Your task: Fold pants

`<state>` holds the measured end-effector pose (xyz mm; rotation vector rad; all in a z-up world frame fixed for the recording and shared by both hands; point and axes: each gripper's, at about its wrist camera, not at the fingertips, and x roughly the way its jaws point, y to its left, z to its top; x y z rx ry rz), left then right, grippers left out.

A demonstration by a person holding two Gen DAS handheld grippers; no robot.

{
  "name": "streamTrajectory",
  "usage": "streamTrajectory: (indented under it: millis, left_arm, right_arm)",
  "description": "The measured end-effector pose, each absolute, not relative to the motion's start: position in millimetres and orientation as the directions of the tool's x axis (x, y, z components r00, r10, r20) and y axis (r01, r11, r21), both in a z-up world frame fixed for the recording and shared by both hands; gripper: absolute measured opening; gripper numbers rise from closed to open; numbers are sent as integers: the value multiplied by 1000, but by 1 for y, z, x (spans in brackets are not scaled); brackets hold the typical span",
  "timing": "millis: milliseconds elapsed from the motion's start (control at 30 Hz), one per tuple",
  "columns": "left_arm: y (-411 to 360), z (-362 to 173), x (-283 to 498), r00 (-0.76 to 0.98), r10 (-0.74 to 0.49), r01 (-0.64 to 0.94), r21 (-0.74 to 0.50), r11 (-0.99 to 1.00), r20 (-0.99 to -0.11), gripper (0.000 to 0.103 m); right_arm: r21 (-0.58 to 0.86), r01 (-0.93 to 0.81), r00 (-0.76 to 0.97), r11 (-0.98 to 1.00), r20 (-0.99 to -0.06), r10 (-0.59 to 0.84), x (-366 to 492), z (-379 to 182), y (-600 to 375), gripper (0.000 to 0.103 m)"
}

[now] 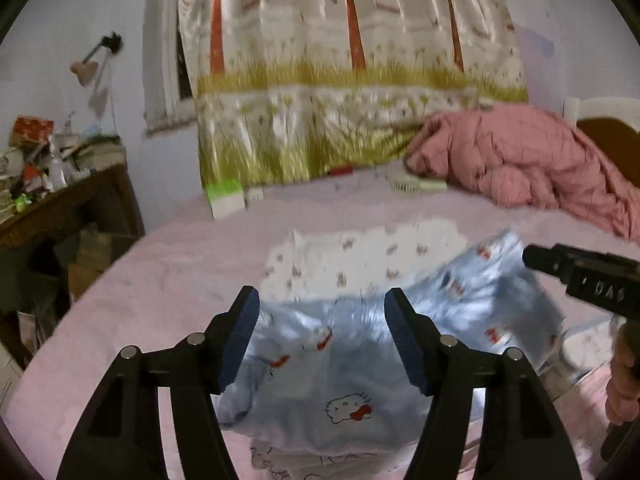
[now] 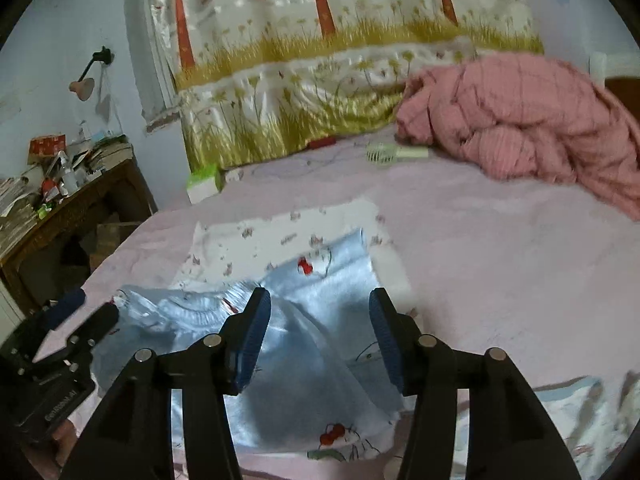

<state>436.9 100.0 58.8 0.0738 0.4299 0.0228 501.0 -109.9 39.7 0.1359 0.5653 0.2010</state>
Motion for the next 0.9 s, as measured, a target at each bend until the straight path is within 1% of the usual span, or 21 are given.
streamTrajectory:
  millis: [67,100,167,233,300,400,567,733,833,900]
  left_arm:
    - [101,75,425,920,30,-12,48,999,-390,65]
    - [101,83,419,926,21,-10,33,999,-377,67]
    - [103,101,403,940,8,-7,4,1000,-340,72]
    - [103,119,384,953,12,-16,-12,1000,-302,77]
    - [103,135,364,964,26,-32,-18,999,-263,83]
    - [104,153,331,974,48,-58,-41,997,-220,90]
    - [101,166,293,969,80,-94,-52,994,-236,90]
    - [82,176,237,975,93,-100,-21,995,-203,90]
    - [74,180,201,975,116,-118,1,993,-191,90]
    - [73,182,178,974,113,-119,-17,993,-198,90]
  right_arm:
    - [165,-156,840,974,-496,219,489,54,-109,54]
    - [164,-159,846,973,-486,220,484,61,-110,57]
    - [175,-167,859,970,-457,230,472,76,-113,64]
    - [193,-176,876,965,-417,243,454,93,-120,79]
    - [188,-167,899,968,-375,228,436,108,-126,86]
    - [183,-151,920,971,-334,206,410,123,-134,87]
    - [170,-100,936,980,-319,151,365,143,-148,87]
    - [187,-104,944,977,-289,156,307,156,-165,87]
    - [135,-108,942,985,-302,145,273,156,-166,87]
    - [139,-106,932,985,-331,147,254,150,-171,87]
